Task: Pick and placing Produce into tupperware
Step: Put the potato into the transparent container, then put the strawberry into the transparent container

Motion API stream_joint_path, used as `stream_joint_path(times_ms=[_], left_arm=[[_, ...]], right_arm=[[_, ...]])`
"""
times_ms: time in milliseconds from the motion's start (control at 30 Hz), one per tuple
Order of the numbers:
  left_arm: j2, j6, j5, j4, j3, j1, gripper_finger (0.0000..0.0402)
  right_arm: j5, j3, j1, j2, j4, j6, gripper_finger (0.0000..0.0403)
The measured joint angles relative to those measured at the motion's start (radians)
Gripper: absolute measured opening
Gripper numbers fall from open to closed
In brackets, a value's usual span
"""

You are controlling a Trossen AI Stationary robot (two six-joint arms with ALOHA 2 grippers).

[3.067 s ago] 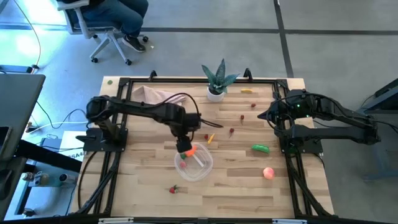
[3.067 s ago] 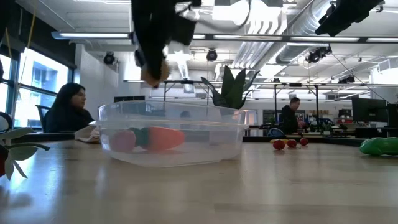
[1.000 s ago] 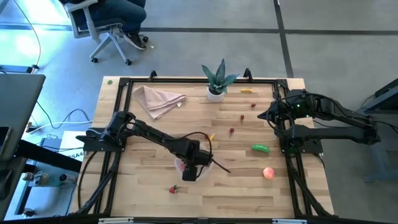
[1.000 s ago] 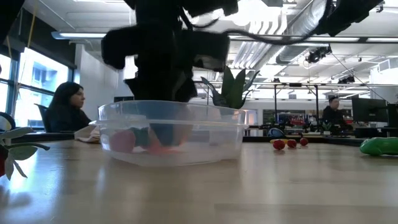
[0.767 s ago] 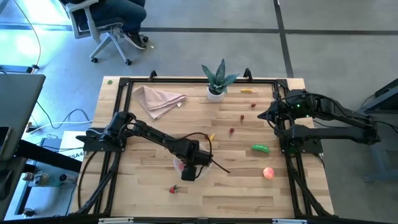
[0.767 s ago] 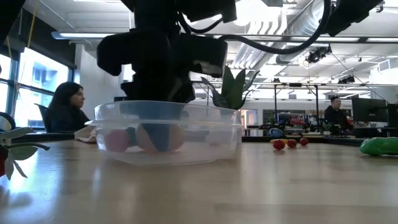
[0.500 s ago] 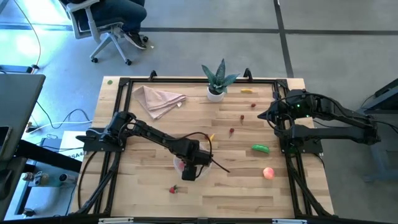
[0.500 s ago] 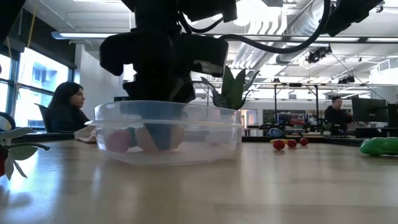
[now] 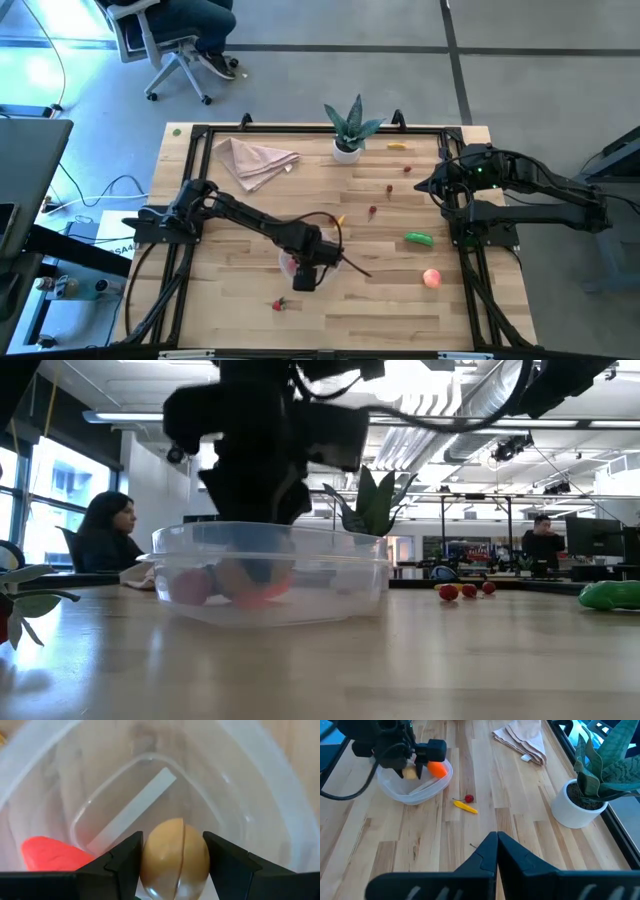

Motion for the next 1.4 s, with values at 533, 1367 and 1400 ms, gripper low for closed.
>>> stream_joint_path(times_ms=[533,1367,1400], left_arm=[[0.023,0.004,-0.042,-0.093,0.065,0.001,0.0193],[0.022,-0.165,-0.045,-0.602,0.390,-0.003,0.0193],[0.021,-0.185,-0.046,-0.631,0.401,-0.007,0.0193]], right_arm=[[0.000,0.000,0.000,0.000,0.000,0.000,0.0000],[0.000,0.000,0.000,0.000,0.000,0.000,0.0000],[0.000,0.000,0.000,0.000,0.000,0.000,0.0000]])
